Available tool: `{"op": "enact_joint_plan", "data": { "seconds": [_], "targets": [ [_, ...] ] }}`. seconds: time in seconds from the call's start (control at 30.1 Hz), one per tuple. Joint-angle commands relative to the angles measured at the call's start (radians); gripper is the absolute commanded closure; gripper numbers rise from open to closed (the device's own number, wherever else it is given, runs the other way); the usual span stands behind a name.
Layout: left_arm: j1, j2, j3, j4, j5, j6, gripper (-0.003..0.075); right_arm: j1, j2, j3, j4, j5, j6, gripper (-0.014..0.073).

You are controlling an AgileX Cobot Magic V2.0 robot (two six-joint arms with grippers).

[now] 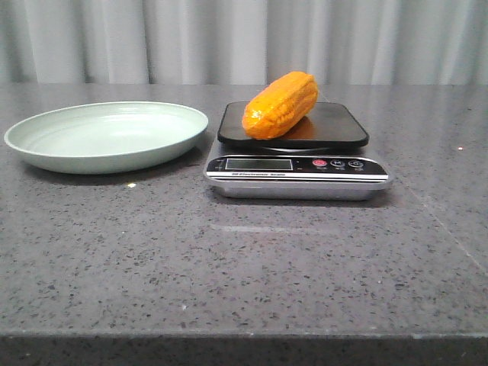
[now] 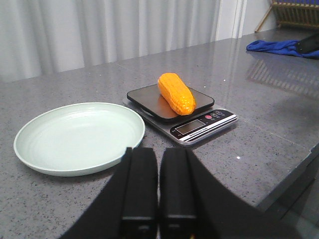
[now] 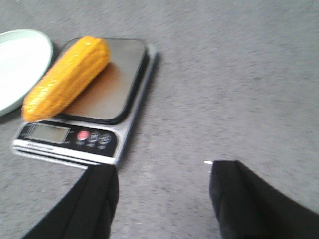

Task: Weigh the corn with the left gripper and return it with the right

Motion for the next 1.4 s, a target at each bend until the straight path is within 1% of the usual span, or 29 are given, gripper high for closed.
{"op": "enact_joint_plan", "data": {
  "seconds": [0.0,0.1,0.27,0.37,0.57,0.63,0.7,0.77,0.87,0.93,1.16,1.26,1.3,1.36],
  "targets": [
    [-0.004,0.015,-0.026,-0.003,-0.079,-0.002,0.0594,0.072,0.105,-0.112,0.023,-0.027,-0.005,0.0062],
    [-0.004,0.015,-0.026,-0.003,-0.079,-0.002,0.0594,0.132,0.211,-0.202,0.022,-0.003,0.004,0.0062],
    [-0.004,0.015,-0.026,-0.003,-0.079,-0.002,0.0594,0.21,0.397,-0.387,-0.005,0.031,0.102,0.0063],
    [-0.004,0.015,-0.026,-0.003,-0.079,-0.002,0.0594,0.248,0.512,-0.514,-0.087,0.098,0.213,0.0064],
    [-0.004,0.015,-0.026,-0.003,-0.079,-0.002,0.0594,0.334,0.737,-0.774,-0.326,0.302,0.503,0.0064],
    [-0.004,0.015,-0.026,-0.003,-0.079,-0.002,0.0594,0.362,0.794,-0.842,-0.374,0.348,0.577,0.0064],
    [-0.004,0.015,-0.026,-0.003,-0.079,-0.002,0.0594,0.383,0.862,-0.919,-0.399,0.39,0.64,0.0064],
    [-0.004,0.015,-0.026,-0.003,-0.079,-0.002,0.0594,0.395,0.905,-0.968,-0.4,0.41,0.674,0.0064],
    [-0.004,0.015,-0.026,-0.003,-0.079,-0.002,0.0594,0.397,0.997,-1.066,-0.4,0.485,0.742,0.0064],
    [-0.004,0.015,-0.026,-0.003,-0.079,-0.002,0.0594,0.395,1.039,-1.1,-0.401,0.528,0.778,0.0064],
    [-0.004,0.015,-0.026,-0.003,-0.079,-0.002,0.0594,0.395,1.135,-1.116,-0.404,0.629,0.794,0.0064],
    [-0.004,0.015,-0.026,-0.003,-0.079,-0.002,0.0594,0.395,1.158,-1.116,-0.391,0.612,0.794,0.0067],
    [-0.004,0.015,-0.026,-0.003,-0.079,-0.002,0.0594,0.395,1.164,-1.116,-0.386,0.597,0.794,0.0075],
    [-0.004,0.015,-0.026,-0.003,-0.079,-0.002,0.0594,0.395,1.169,-1.116,-0.381,0.587,0.794,0.0152]
  ]
}}
